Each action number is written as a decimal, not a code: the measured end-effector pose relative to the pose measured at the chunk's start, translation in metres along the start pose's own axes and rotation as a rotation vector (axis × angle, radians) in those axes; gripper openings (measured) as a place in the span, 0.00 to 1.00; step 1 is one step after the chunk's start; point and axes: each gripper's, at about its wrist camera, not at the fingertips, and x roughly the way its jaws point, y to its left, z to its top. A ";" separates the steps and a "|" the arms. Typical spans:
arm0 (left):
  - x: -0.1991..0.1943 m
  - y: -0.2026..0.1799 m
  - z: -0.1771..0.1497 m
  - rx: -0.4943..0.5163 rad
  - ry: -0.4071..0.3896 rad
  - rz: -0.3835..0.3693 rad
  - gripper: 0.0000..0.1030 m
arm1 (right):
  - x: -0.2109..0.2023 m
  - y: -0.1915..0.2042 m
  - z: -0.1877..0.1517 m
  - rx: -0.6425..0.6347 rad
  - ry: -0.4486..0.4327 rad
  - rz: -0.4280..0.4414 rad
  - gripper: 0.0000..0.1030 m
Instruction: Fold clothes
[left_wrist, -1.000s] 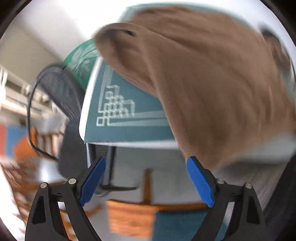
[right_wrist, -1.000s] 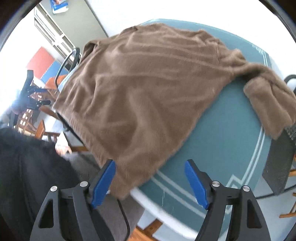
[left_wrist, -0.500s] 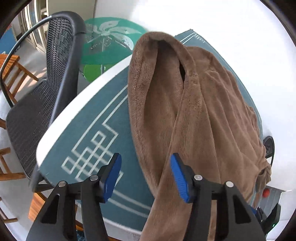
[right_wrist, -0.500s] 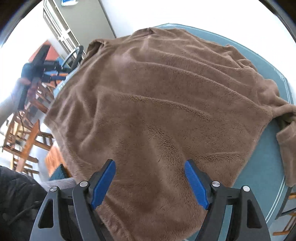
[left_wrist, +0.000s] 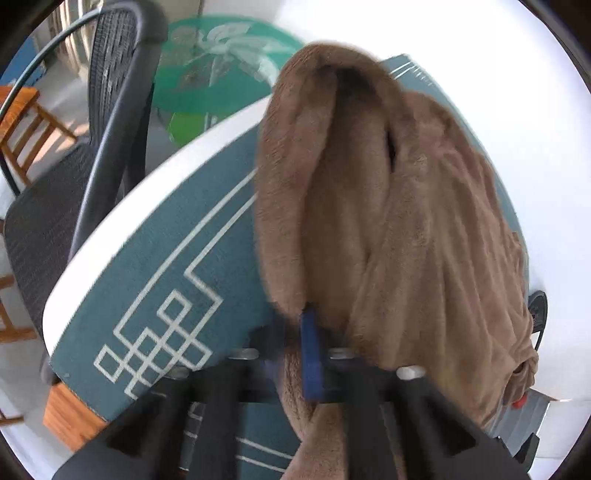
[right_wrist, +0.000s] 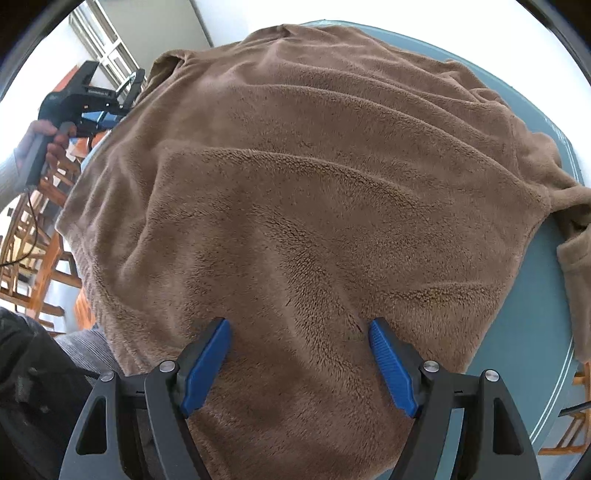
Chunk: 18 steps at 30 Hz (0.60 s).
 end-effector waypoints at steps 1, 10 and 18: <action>-0.001 0.000 0.000 -0.001 -0.002 0.005 0.07 | 0.000 0.000 0.000 -0.006 0.002 0.000 0.79; -0.071 -0.036 0.014 0.245 -0.225 0.337 0.06 | 0.005 0.007 -0.008 -0.130 0.032 -0.045 0.89; -0.135 -0.064 0.030 0.515 -0.457 0.708 0.06 | 0.006 0.005 -0.012 -0.119 0.030 -0.047 0.99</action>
